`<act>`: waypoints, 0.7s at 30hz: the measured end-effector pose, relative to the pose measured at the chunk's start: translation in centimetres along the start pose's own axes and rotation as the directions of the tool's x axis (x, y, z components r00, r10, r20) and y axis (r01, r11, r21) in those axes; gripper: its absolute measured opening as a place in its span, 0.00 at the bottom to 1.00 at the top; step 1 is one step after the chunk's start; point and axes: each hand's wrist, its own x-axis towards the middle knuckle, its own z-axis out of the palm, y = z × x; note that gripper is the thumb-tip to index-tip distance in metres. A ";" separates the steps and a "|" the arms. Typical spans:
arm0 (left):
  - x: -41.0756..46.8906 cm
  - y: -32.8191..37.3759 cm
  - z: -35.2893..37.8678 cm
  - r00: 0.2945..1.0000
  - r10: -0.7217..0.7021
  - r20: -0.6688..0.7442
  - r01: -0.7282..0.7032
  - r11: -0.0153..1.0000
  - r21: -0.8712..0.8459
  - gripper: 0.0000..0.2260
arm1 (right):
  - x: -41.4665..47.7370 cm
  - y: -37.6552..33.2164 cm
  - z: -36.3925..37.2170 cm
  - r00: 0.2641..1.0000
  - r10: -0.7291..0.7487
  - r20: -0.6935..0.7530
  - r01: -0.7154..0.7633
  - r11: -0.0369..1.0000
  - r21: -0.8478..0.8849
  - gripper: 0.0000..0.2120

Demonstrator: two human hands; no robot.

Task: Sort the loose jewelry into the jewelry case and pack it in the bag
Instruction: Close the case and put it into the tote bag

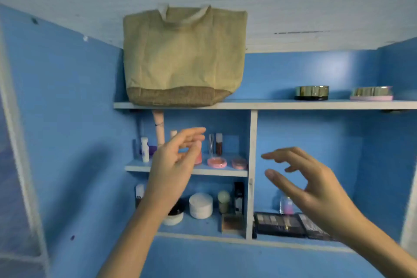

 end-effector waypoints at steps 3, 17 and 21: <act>6.6 2.2 -2.7 0.960 0.166 -0.225 -0.131 0.978 0.161 0.11 | 9.3 -1.5 -0.7 0.991 0.000 -0.133 0.006 0.999 0.049 0.15; 11.4 3.1 -4.5 0.957 -0.258 -0.130 0.269 0.961 0.071 0.23 | 20.4 -0.6 1.5 0.908 0.418 0.022 -0.359 0.749 0.557 0.17; 10.9 8.9 -4.6 0.974 -0.187 -0.127 0.162 0.969 -0.185 0.30 | 13.8 -3.8 1.5 0.985 0.114 -0.132 -0.058 0.928 0.367 0.19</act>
